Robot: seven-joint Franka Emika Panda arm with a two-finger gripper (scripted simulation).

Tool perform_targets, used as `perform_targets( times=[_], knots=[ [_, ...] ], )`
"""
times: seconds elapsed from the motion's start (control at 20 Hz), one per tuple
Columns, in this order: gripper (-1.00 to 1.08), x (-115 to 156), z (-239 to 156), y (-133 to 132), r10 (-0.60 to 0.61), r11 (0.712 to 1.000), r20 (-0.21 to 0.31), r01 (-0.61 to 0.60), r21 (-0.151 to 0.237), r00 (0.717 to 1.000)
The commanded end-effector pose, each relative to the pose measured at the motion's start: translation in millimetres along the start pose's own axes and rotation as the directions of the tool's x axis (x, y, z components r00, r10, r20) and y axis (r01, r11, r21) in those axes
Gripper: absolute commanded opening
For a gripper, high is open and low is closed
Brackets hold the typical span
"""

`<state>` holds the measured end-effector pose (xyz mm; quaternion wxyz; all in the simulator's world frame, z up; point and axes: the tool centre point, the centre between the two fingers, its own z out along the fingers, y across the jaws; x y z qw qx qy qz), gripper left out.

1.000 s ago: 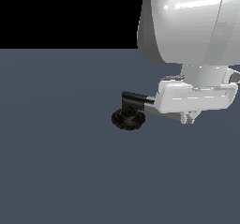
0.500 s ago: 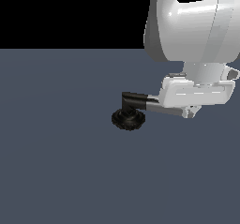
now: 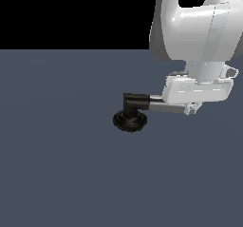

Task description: Turn on the faucet by rotating a designated handle.

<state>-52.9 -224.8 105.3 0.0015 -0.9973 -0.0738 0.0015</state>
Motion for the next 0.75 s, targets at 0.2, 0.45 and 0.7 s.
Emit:
perform_targets(
  times=[0.2, 0.45, 0.7],
  knots=[
    [-1.00, 19.1, 0.8, 13.5, -0.004, 1.000, -0.003, 0.004, -0.003, 1.000],
    [-1.00, 30.5, 0.9, 24.4, -0.003, 1.000, -0.003, 0.003, -0.003, 1.000],
    [-1.00, 39.5, 0.9, 32.8, -0.002, 1.000, -0.003, 0.002, -0.003, 1.000]
  ],
)
